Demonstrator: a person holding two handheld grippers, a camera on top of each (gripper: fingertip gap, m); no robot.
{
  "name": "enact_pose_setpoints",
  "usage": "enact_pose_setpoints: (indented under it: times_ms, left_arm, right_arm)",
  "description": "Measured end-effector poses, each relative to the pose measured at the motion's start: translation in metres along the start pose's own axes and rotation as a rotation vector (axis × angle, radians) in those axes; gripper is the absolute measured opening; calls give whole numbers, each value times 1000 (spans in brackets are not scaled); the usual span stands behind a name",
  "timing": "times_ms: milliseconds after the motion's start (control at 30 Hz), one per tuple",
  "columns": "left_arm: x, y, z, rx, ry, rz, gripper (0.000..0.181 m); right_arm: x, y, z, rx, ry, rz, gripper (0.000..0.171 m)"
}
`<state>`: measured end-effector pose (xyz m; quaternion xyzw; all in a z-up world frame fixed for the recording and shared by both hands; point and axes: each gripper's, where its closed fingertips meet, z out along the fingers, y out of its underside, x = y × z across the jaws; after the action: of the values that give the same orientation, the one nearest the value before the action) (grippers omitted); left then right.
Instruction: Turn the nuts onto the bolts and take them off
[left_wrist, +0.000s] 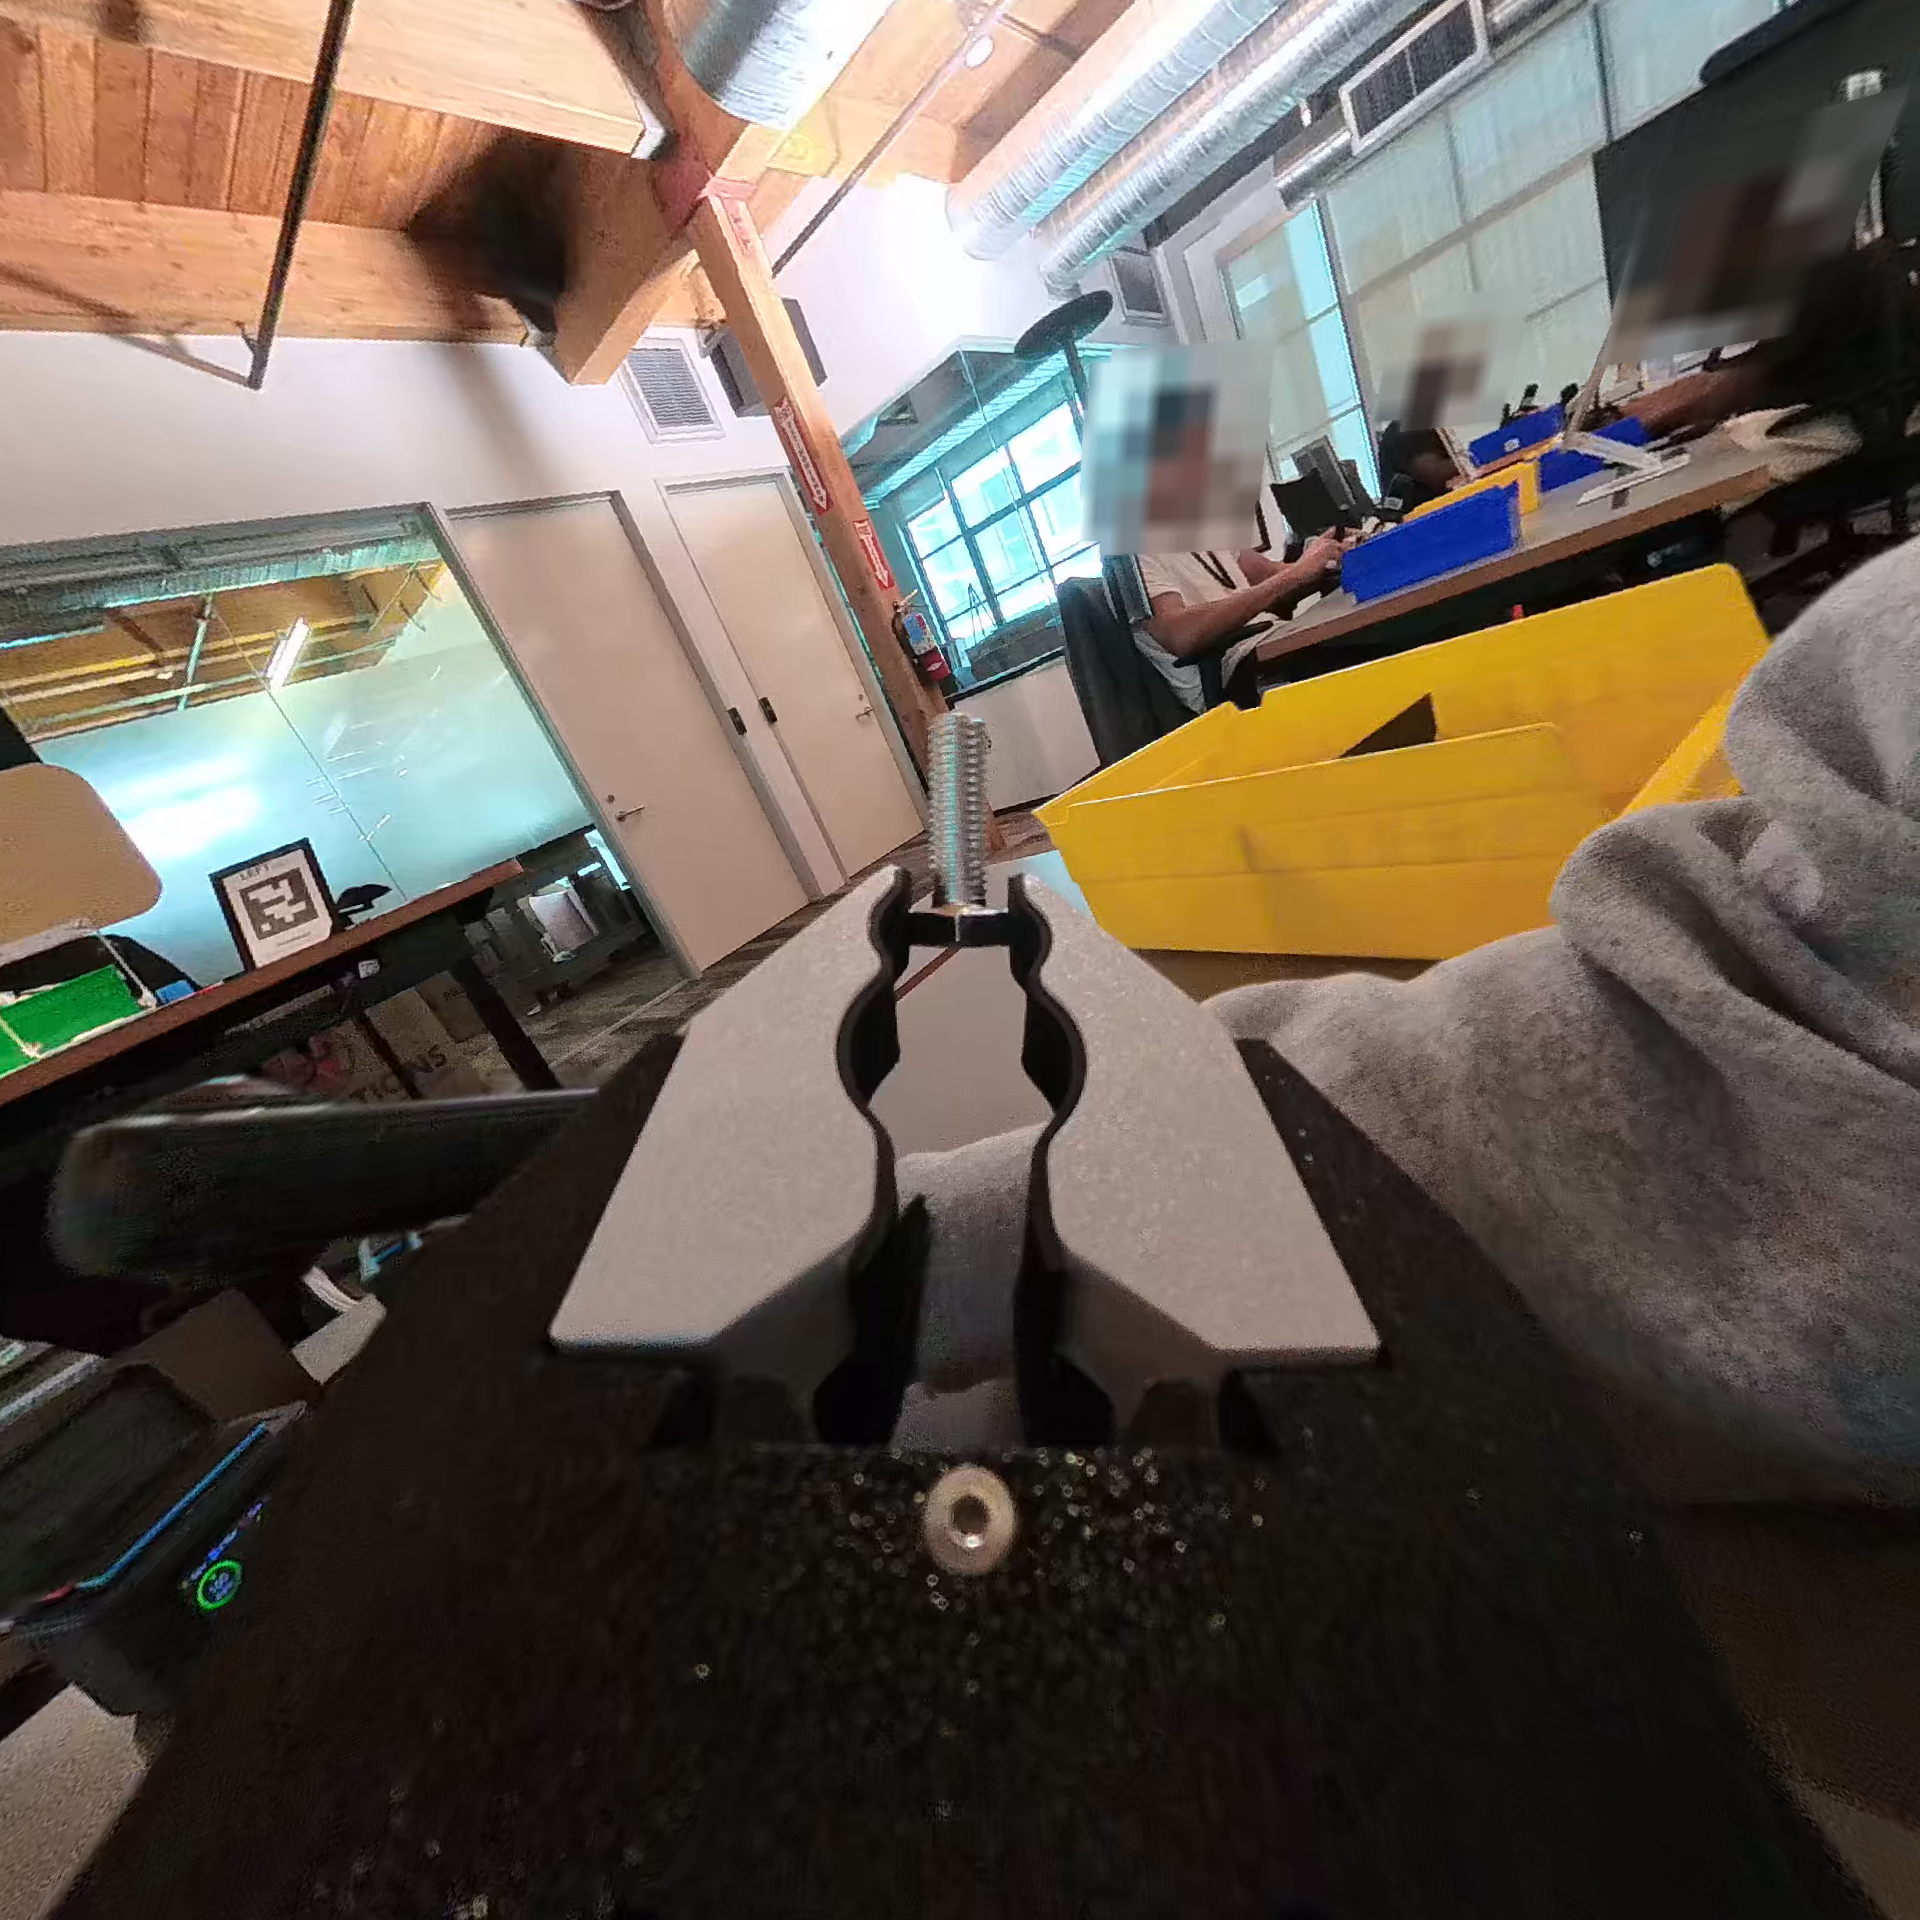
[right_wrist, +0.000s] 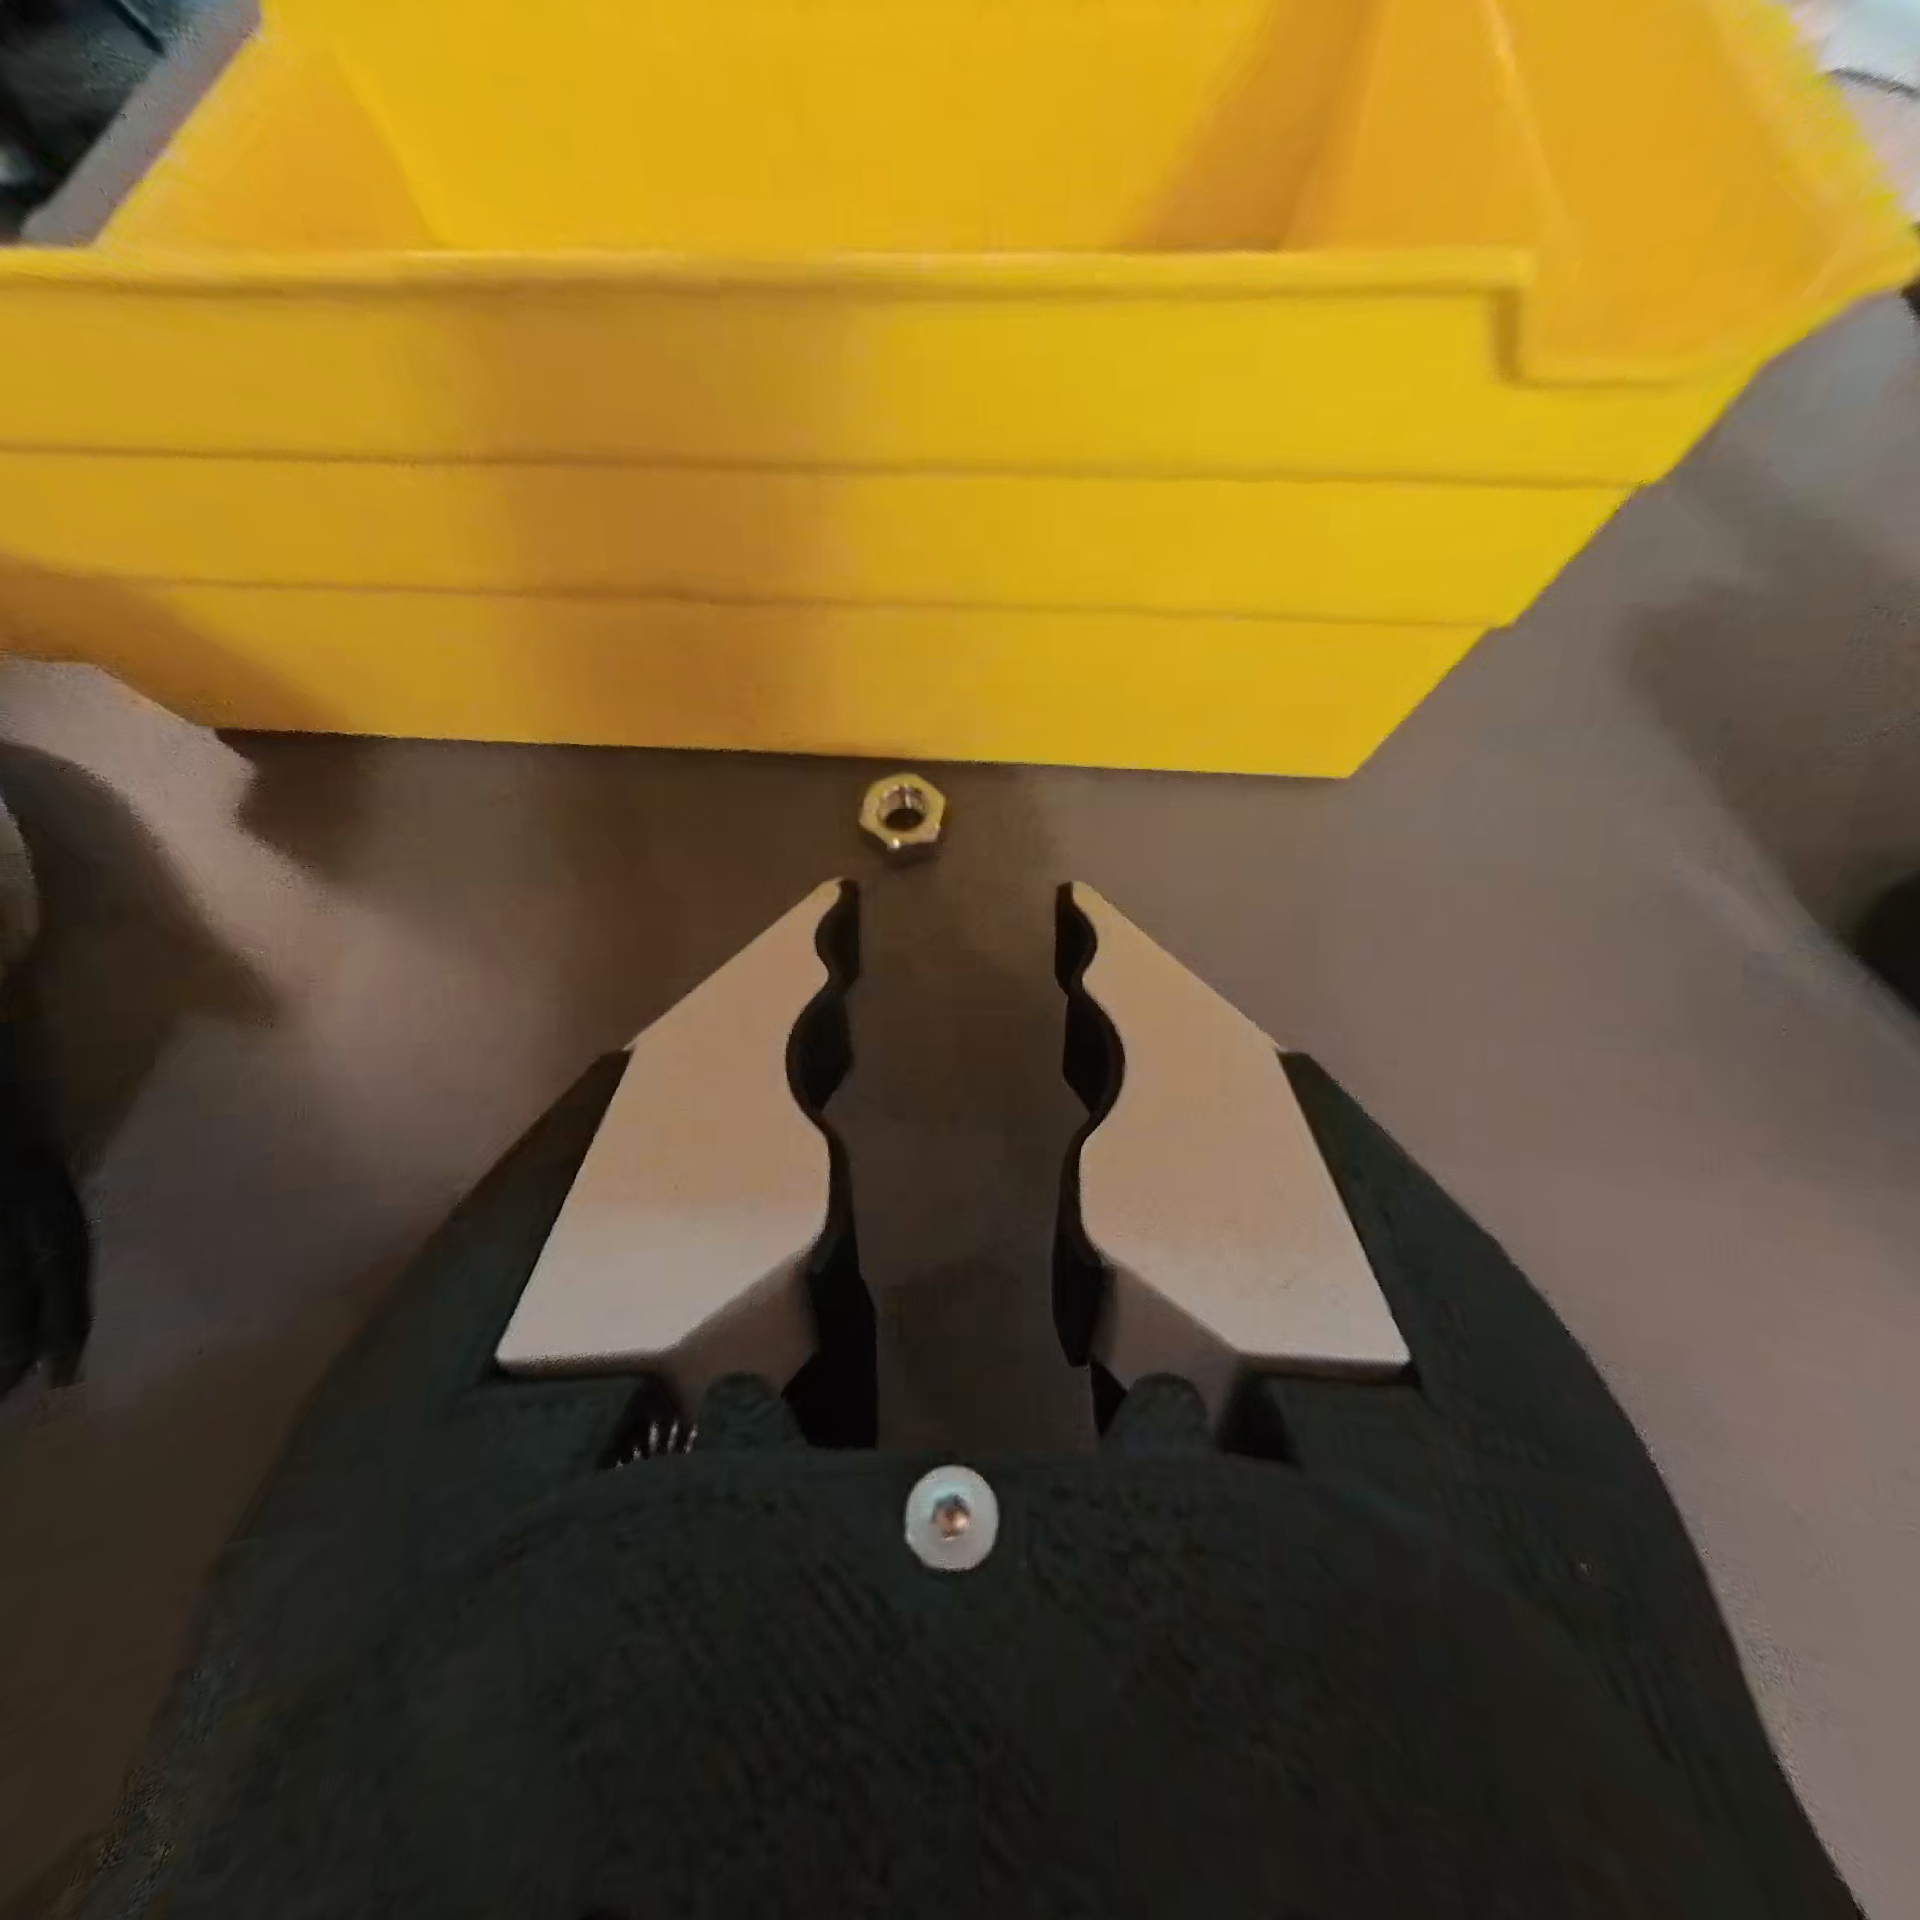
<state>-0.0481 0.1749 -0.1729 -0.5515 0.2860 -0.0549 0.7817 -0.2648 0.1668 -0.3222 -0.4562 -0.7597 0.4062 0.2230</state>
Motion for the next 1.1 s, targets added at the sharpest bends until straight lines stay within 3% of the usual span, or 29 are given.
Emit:
enact_pose_setpoints:
  times_ms: [167, 267, 433, 533, 633, 733, 800, 900, 967, 1033, 1100]
  left_arm:
    - [0, 3, 1, -6, 2, -10, 16]
    - [2, 2, 2, -5, 10, 0, 16]
    - [2, 1, 2, 1, 5, -2, 16]
    - [-4, -2, 0, 20, -17, -15, 16]
    - [-11, -3, -2, 30, -37, -36, 16]
    - [-18, -5, -5, 44, -58, -65, 16]
    - [-20, -2, -5, 42, -63, -85, 16]
    - [-18, 3, -4, 33, -54, -121, 16]
    - [-15, 7, -2, 25, -40, -144, 16]
    - [-12, 12, 1, 7, -28, -159, 16]
    - [-9, 14, 3, -2, -14, -166, 16]
  right_arm:
    - [-8, -3, 23, -71, -76, -16, 34]
    - [-12, -3, 23, -74, -92, -39, 18]
    - [3, 0, -1, -24, 77, -73, 18]
    - [40, -2, -62, 74, 371, -28, 17]
    - [65, -5, -160, 241, 718, 82, 17]
    - [52, -11, -267, 445, 1066, 213, 17]
    - [15, -25, -315, 518, 1192, 176, 17]
    - [-46, -28, -376, 408, 1369, 61, 17]
    - [-75, -6, -417, 291, 1454, 64, 17]
    - [-89, 40, -440, 95, 1429, 108, 17]
    - [-92, 112, -455, -177, 1372, 213, 17]
